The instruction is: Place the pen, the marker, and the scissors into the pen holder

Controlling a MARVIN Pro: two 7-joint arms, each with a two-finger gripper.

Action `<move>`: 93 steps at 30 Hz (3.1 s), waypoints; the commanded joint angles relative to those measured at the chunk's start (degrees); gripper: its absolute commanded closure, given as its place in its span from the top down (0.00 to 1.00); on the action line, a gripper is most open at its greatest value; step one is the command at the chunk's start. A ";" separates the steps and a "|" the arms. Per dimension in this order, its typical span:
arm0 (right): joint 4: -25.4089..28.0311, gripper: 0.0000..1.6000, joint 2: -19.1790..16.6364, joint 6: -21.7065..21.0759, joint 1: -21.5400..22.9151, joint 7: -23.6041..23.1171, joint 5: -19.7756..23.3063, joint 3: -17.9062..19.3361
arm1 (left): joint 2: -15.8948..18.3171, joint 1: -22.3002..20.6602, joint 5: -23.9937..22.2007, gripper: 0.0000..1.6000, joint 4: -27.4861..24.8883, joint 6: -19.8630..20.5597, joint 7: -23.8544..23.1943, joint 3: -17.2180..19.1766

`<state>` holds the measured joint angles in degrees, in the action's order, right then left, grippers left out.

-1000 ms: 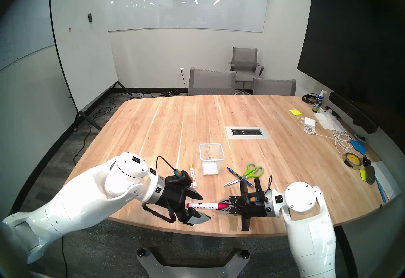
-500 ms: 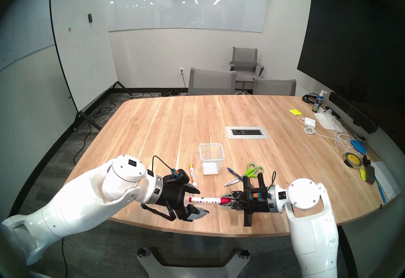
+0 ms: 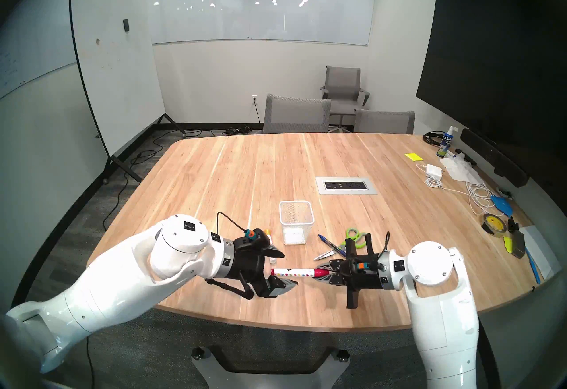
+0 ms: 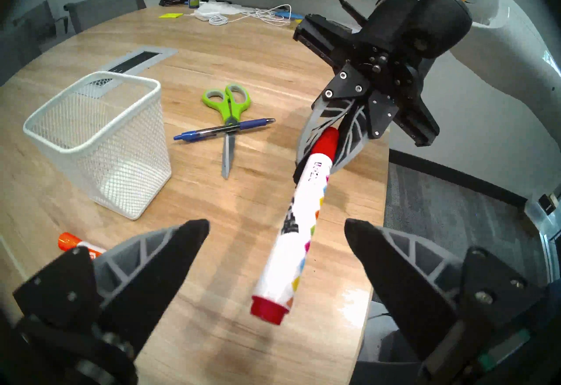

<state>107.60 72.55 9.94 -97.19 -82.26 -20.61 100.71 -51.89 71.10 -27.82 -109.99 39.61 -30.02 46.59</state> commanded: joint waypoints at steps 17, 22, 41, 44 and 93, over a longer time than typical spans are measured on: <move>3.57 0.00 -0.54 -0.20 1.27 -0.87 -0.30 0.14 | 0.76 -1.10 -0.80 1.00 -1.15 -0.98 -4.66 -0.48; 3.84 0.00 -0.61 -0.19 1.31 -1.29 -0.29 0.31 | 1.09 -1.25 -0.86 1.00 -1.00 -1.09 -5.31 -0.73; 5.75 0.00 -1.44 2.14 1.08 -1.81 -1.43 1.45 | 1.33 -2.75 -0.02 1.00 -0.77 -1.62 -6.25 -0.98; 6.45 0.00 -1.61 2.12 1.16 -2.06 -1.21 1.85 | 0.43 -3.59 0.53 1.00 0.00 -1.87 -5.95 -1.12; 9.16 0.00 -3.33 5.29 3.11 -0.74 -8.66 1.31 | -4.28 -4.98 3.03 1.00 2.00 -7.42 -7.23 -2.07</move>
<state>114.91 69.30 15.11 -95.43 -83.64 -28.52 102.19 -55.71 65.93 -24.40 -107.16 33.17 -37.20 44.21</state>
